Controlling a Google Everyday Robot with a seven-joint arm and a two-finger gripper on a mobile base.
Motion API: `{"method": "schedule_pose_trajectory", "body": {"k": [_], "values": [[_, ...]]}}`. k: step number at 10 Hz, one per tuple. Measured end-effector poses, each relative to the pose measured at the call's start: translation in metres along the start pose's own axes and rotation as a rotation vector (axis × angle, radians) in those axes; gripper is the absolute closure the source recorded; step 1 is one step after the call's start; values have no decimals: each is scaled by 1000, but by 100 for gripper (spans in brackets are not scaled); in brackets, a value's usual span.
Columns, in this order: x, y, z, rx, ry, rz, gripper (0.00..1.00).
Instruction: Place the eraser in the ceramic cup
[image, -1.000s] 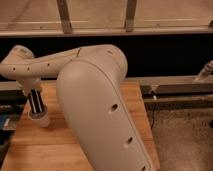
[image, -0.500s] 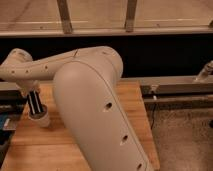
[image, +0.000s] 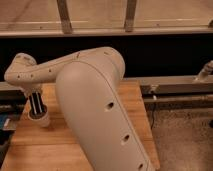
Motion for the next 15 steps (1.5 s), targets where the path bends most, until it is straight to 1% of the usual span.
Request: {"method": "schedule_pose_trajectory", "body": {"k": [3, 4, 5, 6, 8, 9, 11, 12, 15], "values": [[3, 0, 3, -5, -4, 17, 99], [3, 1, 3, -8, -7, 22, 94], [5, 0, 3, -10, -10, 29, 85], [7, 1, 3, -15, -14, 37, 73], [9, 2, 1, -23, -24, 45, 55], [11, 2, 0, -26, -30, 52, 43], [13, 3, -1, -31, -36, 59, 25], [14, 3, -1, -33, -39, 63, 20], [15, 3, -2, -35, -44, 67, 20]]}}
